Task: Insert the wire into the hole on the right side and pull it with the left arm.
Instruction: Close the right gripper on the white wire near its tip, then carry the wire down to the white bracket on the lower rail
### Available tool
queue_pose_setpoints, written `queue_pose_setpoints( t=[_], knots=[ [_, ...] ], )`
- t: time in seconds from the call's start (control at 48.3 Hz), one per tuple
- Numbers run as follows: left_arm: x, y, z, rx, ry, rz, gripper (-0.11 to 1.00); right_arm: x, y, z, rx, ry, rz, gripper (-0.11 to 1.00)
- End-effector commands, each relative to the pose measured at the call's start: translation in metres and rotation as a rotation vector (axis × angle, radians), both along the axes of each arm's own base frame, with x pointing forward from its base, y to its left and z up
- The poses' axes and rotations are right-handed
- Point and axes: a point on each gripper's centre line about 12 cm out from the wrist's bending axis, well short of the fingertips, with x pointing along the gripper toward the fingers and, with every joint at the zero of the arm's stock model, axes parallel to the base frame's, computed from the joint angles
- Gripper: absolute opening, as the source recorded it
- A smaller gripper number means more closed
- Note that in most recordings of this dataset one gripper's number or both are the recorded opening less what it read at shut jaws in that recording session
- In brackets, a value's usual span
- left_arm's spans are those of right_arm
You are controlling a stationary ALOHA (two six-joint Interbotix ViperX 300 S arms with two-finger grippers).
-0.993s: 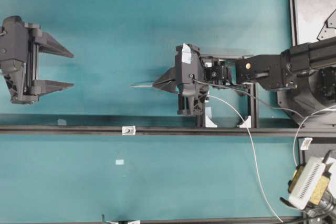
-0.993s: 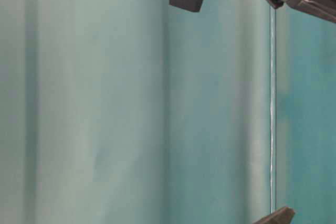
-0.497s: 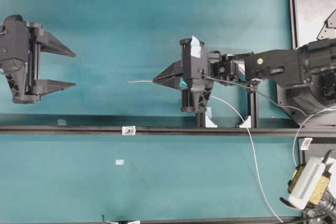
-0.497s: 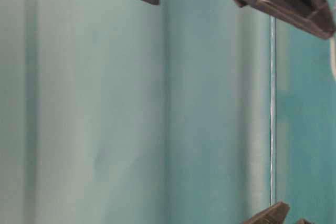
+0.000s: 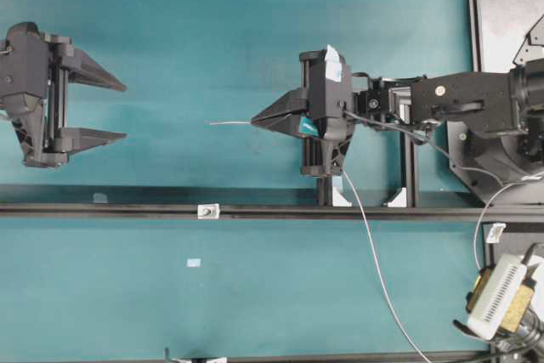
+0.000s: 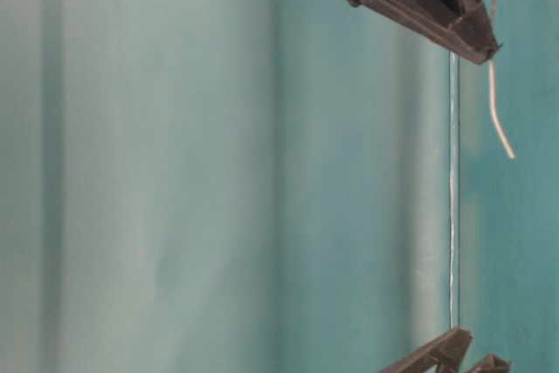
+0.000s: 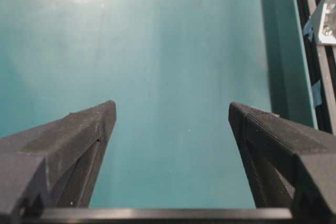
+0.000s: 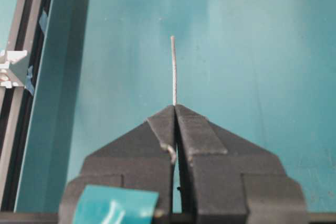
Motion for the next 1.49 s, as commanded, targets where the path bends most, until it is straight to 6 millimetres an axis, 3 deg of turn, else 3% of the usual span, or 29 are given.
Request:
queue_pose_setpoints(
  t=[0.0, 0.435, 0.931, 1.469],
  knots=[
    [0.006, 0.001, 0.013, -0.001, -0.048, 0.005, 0.82, 0.002, -0.002, 0.011, -0.003, -0.035, -0.003, 0.02],
    [0.005, 0.0, 0.009, -0.012, -0.039, 0.006, 0.83, 0.0, -0.001, 0.008, 0.005, -0.034, -0.006, 0.02],
    [0.009, -0.023, -0.008, -0.05, -0.129, -0.051, 0.83, -0.019, 0.022, -0.002, 0.078, -0.15, -0.002, 0.02],
    [0.02, -0.064, -0.024, -0.098, -0.24, -0.163, 0.83, -0.03, 0.071, -0.017, 0.059, -0.217, 0.024, 0.02]
  ],
)
